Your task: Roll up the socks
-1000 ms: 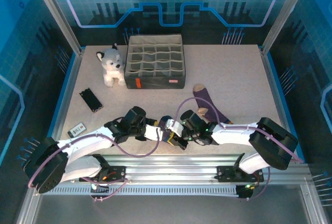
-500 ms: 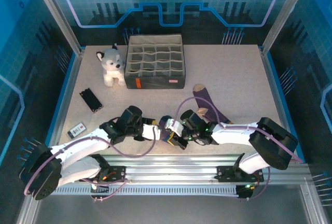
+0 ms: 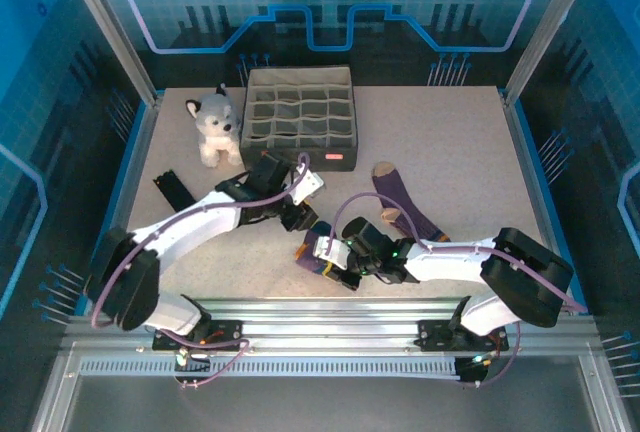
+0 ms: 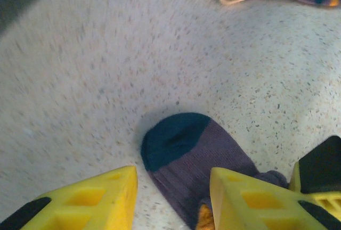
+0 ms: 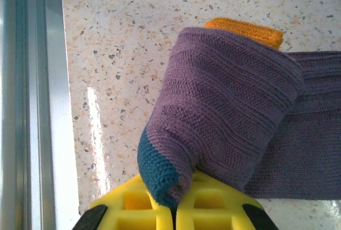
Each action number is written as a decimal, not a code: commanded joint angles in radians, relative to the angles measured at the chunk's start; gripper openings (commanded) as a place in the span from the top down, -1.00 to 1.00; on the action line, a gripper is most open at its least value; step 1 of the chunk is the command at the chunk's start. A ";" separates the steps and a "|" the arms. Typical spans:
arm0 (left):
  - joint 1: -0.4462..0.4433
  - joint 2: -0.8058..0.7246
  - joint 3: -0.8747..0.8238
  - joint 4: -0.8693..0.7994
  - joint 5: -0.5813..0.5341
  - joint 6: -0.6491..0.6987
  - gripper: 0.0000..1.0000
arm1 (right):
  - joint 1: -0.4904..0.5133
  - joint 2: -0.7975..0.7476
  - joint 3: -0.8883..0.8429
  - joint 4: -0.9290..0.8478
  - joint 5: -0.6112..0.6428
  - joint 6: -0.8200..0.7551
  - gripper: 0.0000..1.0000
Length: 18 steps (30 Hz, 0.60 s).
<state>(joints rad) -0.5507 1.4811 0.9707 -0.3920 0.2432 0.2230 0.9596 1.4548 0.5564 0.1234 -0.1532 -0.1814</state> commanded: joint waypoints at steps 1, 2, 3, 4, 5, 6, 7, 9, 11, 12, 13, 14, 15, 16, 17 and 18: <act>0.011 0.084 0.048 -0.118 0.013 -0.257 0.19 | 0.015 -0.002 -0.010 -0.037 0.051 -0.033 1.00; 0.011 0.104 0.051 -0.115 0.027 -0.280 0.19 | 0.018 -0.002 -0.010 -0.039 0.055 -0.035 1.00; 0.012 0.119 0.048 -0.107 0.034 -0.298 0.18 | 0.020 -0.002 -0.011 -0.037 0.059 -0.037 1.00; 0.014 0.135 0.045 -0.099 0.041 -0.310 0.18 | 0.022 -0.002 -0.013 -0.034 0.060 -0.038 1.00; 0.015 0.147 0.040 -0.092 0.036 -0.315 0.18 | 0.024 -0.002 -0.017 -0.028 0.062 -0.039 1.00; 0.019 0.158 0.036 -0.088 0.025 -0.324 0.17 | 0.026 -0.002 -0.018 -0.023 0.062 -0.042 1.00; 0.029 0.172 0.034 -0.084 0.026 -0.330 0.17 | 0.028 -0.001 -0.021 -0.020 0.063 -0.044 1.00; 0.044 0.193 0.029 -0.072 0.031 -0.351 0.17 | 0.034 0.002 -0.021 -0.020 0.066 -0.048 1.00; 0.053 0.213 0.018 -0.051 0.047 -0.361 0.17 | 0.041 0.004 -0.022 -0.020 0.069 -0.055 1.00; 0.056 0.221 0.016 -0.041 0.055 -0.367 0.17 | 0.043 0.004 -0.022 -0.019 0.071 -0.058 1.00; 0.057 0.231 0.011 -0.031 0.063 -0.369 0.17 | 0.046 0.005 -0.022 -0.020 0.072 -0.060 1.00; 0.058 0.242 0.010 -0.026 0.062 -0.371 0.17 | 0.047 0.006 -0.021 -0.021 0.075 -0.062 1.00; 0.057 0.250 0.009 -0.019 0.064 -0.373 0.17 | 0.049 0.004 -0.020 -0.021 0.076 -0.064 1.00; 0.058 0.259 0.006 -0.008 0.070 -0.377 0.17 | 0.051 0.004 -0.021 -0.021 0.078 -0.067 1.00; 0.060 0.270 0.004 0.007 0.083 -0.381 0.18 | 0.052 0.004 -0.022 -0.019 0.079 -0.070 1.00; 0.061 0.280 0.003 0.017 0.097 -0.382 0.19 | 0.053 0.004 -0.023 -0.016 0.080 -0.073 1.00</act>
<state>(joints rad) -0.4973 1.7325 0.9920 -0.4099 0.2821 -0.1276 0.9977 1.4548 0.5537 0.1322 -0.0921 -0.2337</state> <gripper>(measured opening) 0.408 0.056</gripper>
